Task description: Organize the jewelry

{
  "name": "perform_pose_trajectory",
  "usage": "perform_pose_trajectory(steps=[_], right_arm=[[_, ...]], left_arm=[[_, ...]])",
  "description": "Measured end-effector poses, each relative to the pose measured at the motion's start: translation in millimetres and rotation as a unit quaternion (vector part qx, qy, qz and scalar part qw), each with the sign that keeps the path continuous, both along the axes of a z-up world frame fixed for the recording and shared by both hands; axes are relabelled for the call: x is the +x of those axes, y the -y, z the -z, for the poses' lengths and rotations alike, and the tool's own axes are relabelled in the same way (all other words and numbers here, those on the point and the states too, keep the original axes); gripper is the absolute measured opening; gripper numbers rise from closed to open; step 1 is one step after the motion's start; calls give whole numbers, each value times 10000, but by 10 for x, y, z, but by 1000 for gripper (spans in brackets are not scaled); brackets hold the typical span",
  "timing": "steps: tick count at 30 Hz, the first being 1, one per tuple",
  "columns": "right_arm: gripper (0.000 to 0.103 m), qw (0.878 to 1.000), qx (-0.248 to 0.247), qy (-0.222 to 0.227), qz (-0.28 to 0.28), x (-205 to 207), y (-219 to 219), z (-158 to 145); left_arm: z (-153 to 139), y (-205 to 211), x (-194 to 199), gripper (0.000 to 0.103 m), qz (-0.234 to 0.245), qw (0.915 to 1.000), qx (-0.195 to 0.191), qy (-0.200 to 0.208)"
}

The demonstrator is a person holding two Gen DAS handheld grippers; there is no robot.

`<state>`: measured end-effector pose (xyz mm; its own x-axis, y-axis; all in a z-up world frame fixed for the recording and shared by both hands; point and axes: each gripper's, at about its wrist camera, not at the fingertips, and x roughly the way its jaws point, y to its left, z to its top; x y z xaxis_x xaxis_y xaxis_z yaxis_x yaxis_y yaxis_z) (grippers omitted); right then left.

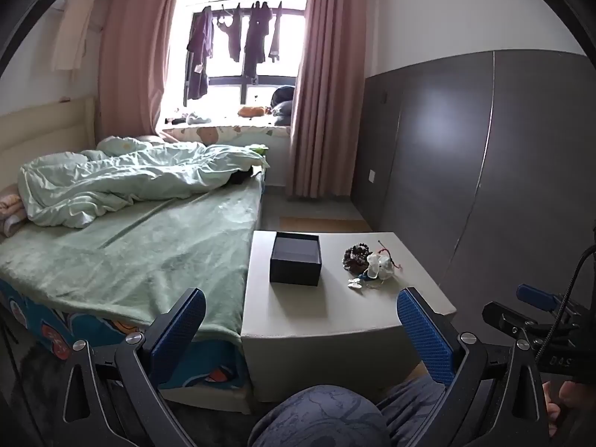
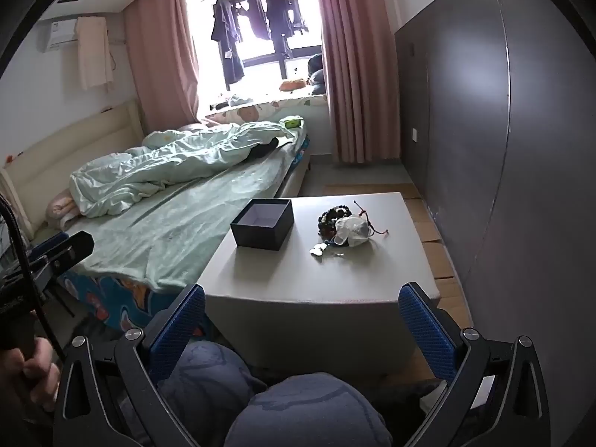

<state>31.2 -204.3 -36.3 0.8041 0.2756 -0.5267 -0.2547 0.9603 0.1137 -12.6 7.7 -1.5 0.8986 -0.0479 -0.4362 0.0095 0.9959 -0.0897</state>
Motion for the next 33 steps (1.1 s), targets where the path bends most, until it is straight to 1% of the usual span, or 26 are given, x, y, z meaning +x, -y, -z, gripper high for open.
perform_pose_trajectory(steps=[10,12,27,33], right_arm=[[103,10000,-19,-13,12,-8,18,17],[103,10000,-3,-3,12,-103,20,-46],[103,9999,59,95,-7,-83,78,-64],[103,9995,211,220,28,-106,109,-69]], left_arm=[[-9,25,-47,103,6,10000,-4,29],[-14,39,-56,103,6,10000,-12,33],[-37,59,-127,103,27,9999,-35,101],[-49,117,-101,103,62,9999,-24,94]])
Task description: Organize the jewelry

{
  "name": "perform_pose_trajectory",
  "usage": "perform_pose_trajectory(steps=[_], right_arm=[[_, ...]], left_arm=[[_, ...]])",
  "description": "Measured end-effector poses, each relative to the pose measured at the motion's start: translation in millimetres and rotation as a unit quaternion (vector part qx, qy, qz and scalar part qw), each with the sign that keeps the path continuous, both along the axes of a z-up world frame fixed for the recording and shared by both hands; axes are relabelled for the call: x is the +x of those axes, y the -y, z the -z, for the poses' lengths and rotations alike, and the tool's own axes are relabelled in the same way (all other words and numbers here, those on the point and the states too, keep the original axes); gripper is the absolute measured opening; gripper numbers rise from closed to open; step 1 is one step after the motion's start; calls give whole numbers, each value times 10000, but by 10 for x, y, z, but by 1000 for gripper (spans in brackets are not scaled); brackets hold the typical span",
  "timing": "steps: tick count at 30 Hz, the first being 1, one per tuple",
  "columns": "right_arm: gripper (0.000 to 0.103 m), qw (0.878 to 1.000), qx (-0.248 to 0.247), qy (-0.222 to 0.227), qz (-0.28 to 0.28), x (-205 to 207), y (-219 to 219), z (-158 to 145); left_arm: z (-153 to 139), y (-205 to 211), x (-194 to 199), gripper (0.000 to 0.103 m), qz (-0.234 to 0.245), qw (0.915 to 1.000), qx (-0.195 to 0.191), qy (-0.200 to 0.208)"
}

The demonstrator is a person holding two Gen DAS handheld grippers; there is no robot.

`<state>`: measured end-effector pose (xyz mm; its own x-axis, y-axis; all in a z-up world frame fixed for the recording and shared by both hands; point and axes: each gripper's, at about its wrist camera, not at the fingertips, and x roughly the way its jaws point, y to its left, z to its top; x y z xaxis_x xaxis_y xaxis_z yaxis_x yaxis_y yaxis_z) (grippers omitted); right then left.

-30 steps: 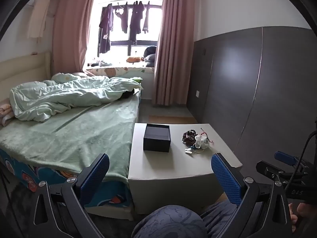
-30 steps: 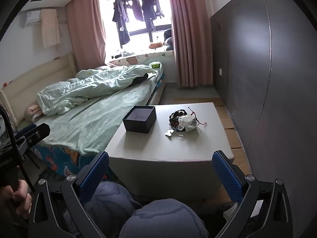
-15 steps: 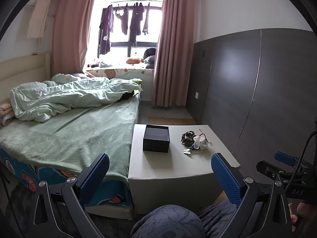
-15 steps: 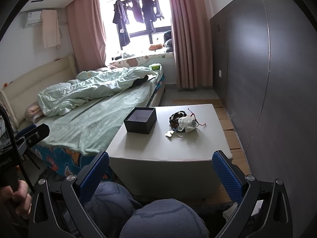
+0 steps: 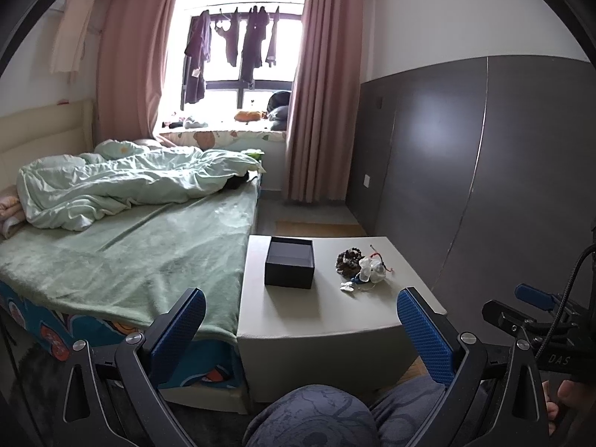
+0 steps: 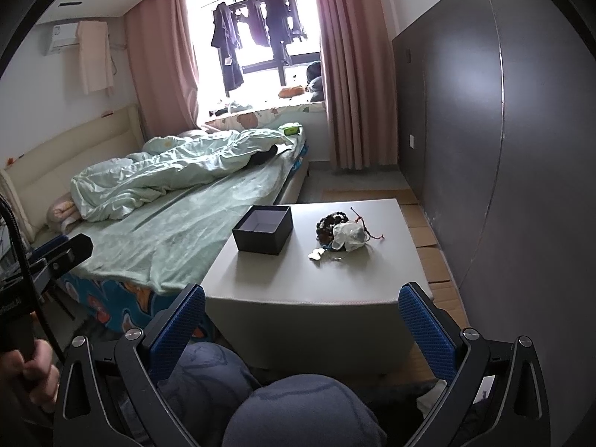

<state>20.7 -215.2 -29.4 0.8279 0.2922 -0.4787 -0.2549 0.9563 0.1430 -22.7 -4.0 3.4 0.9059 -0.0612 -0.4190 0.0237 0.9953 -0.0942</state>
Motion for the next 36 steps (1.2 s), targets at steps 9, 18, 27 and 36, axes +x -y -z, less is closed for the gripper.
perform_pose_trajectory(steps=[9,18,27,36], right_arm=[[103,9999,-8,81,83,133,32,-62],[103,9996,53,-160,247,527,185,82],[100,9975,326,-569,271,1019,322,299],[82,9936,578,-958,142,1597,361,489]], left_arm=[[-23,-20,199,103,68,9999,-47,-61],[139,63,644,102,351,9988,-130,-323],[314,146,1118,92,645,9956,-209,-651],[495,273,1693,80,975,9891,-261,-1068]])
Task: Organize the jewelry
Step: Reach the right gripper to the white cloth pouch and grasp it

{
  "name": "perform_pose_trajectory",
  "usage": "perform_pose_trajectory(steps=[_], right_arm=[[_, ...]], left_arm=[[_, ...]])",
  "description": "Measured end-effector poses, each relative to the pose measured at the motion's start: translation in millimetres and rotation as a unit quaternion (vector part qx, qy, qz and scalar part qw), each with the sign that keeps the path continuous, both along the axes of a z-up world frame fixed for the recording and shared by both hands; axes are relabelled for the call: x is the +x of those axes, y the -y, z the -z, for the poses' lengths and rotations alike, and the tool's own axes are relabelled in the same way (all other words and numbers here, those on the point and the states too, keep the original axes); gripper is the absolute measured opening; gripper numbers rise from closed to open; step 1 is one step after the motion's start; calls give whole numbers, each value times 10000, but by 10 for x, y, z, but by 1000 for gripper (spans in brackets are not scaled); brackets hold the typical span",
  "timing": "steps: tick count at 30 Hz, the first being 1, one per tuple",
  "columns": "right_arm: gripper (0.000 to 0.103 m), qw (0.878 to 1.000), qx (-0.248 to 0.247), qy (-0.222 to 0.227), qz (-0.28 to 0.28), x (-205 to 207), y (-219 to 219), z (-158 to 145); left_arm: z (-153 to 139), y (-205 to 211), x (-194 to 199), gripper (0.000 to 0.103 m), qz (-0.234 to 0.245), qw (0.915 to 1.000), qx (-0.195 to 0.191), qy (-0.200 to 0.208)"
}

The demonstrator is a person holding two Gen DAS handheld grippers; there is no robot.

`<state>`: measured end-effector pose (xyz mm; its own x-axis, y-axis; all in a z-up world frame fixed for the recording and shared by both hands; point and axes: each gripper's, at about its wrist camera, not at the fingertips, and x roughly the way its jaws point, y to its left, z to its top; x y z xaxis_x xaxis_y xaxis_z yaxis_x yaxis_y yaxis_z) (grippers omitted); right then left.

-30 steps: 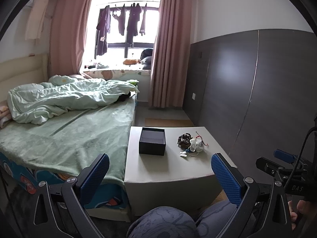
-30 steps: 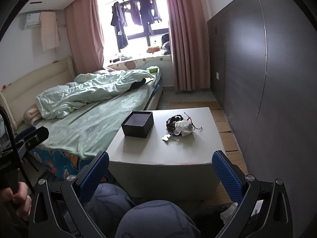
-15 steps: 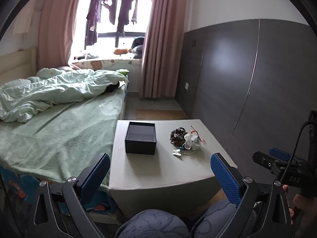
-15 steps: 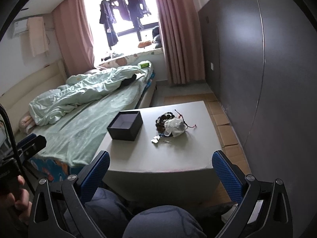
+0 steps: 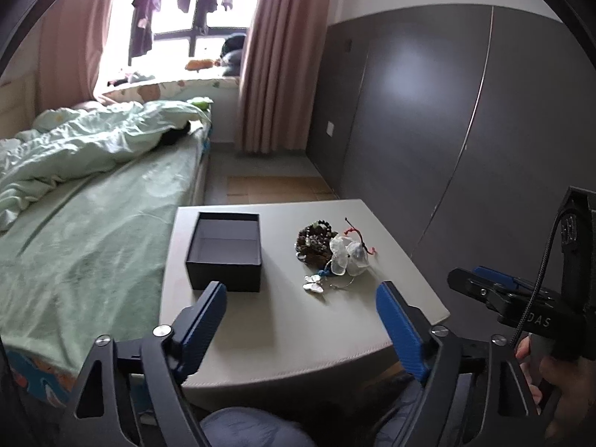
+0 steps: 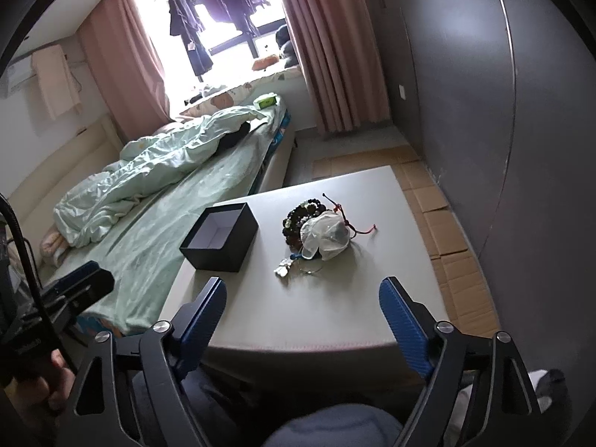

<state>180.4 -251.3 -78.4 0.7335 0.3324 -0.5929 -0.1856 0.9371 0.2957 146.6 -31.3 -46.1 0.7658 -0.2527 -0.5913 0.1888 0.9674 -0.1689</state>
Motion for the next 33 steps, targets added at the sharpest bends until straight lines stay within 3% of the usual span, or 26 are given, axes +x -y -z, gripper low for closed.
perform_pose_trajectory(steps=[10,19,24,33], right_arm=[[70,9985,268,-448,-187,579,22,263],[70,9935,621,-905,-304,1088,18,550],[70,9901,668,-1181,-355,1373,-38,733],[70,9859,487,-1579,-248,1724,-187,990]], left_arm=[[284,150,538,73,221,9984,20,-511],[550,195,907,64,216,9955,105,-914],[704,122,1114,52,48,9926,58,-1210],[887,113,1315,51,-24,9896,81,-1436]])
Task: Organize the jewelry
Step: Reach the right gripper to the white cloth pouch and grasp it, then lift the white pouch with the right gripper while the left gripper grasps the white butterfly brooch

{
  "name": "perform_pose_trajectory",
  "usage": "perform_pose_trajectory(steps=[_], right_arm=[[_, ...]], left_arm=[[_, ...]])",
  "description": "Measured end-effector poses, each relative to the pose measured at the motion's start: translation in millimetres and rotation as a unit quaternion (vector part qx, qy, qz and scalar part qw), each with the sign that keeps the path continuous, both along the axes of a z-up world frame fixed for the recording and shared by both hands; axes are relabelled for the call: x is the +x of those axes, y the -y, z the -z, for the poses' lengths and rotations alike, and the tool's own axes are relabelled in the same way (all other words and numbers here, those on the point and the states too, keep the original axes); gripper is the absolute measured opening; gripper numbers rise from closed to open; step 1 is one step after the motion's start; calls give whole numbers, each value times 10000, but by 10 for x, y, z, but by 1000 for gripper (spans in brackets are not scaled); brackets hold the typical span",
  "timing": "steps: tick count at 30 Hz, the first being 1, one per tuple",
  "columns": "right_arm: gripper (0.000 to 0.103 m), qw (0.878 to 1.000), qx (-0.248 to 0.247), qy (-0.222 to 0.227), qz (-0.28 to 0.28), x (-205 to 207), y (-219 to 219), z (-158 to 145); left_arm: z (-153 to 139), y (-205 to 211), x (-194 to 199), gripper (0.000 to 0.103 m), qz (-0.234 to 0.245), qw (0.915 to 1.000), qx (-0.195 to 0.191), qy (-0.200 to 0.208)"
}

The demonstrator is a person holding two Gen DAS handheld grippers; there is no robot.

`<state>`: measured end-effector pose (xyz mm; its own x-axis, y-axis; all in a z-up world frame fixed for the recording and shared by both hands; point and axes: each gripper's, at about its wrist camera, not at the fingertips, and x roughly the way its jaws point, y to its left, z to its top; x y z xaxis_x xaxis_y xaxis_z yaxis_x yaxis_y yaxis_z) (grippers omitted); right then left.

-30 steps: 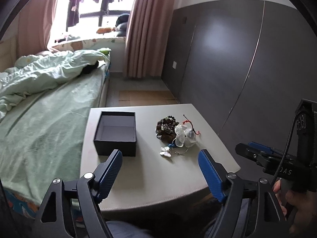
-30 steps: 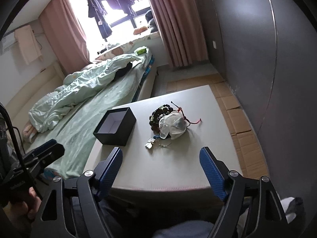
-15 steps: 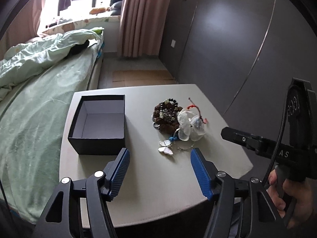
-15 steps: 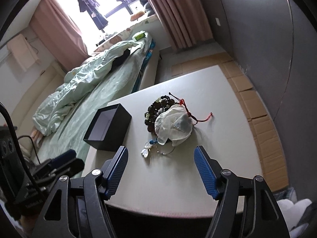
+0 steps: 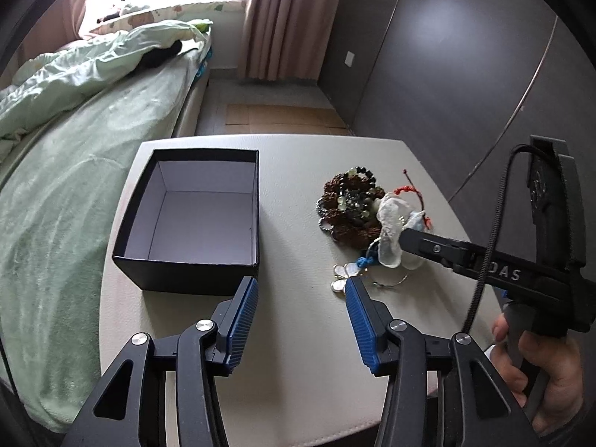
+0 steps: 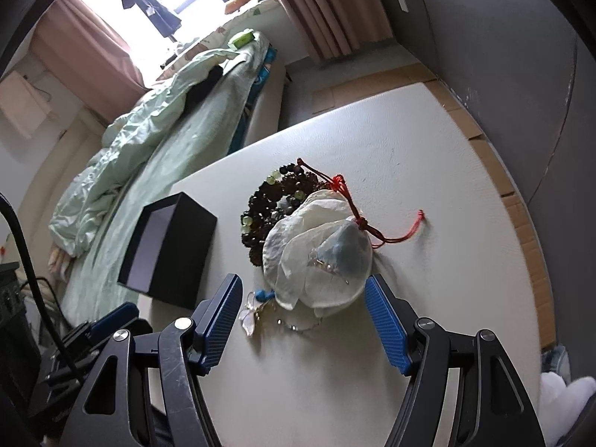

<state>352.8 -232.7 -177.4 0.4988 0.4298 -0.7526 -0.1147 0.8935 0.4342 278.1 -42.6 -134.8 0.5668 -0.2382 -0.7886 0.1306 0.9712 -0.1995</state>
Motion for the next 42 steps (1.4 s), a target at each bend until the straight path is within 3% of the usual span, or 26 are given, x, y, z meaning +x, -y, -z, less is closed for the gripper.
perform_pose_trajectory(steps=[3,4,5,6,9,18,22,25,29,30,31,33,40,42], right_arm=[[70,9998,-168,-137,3,81,-66,130],[60,9994,-271,-209,15,100,-71,179],[44,9990,-347,-288,24,123,-82,222],[8,9987,-355,-369,71,133,-69,246],[6,9995,-63,-273,145,105,31,205],[5,9976,616,132,281,-56,346,30],[5,9927,1153,173,294,-124,514,2],[5,9902,1361,27,309,-152,593,47],[6,9905,1203,-437,505,-131,662,203],[13,9900,1185,-547,537,-123,686,238],[31,9894,1168,-633,586,-119,715,264],[52,9887,1150,-651,707,-142,767,263],[51,9887,1156,-602,736,-97,800,303],[50,9896,1091,-619,708,-48,774,312]], left_arm=[[52,31,31,51,30,10000,73,4],[71,43,34,51,57,9999,105,35],[89,55,40,51,71,9999,127,49],[102,62,48,51,88,9999,113,53],[126,124,73,51,197,9998,75,33],[227,368,141,51,551,9984,124,-51],[283,478,151,51,654,9976,198,-98],[349,580,175,51,747,9968,229,-151],[437,669,223,51,770,9962,371,-187],[453,679,231,51,771,9961,382,-192],[461,680,233,51,764,9961,402,-195],[487,688,258,51,722,9961,458,-199],[540,713,326,51,635,9964,542,-159],[542,713,329,44,609,9963,595,-132]])
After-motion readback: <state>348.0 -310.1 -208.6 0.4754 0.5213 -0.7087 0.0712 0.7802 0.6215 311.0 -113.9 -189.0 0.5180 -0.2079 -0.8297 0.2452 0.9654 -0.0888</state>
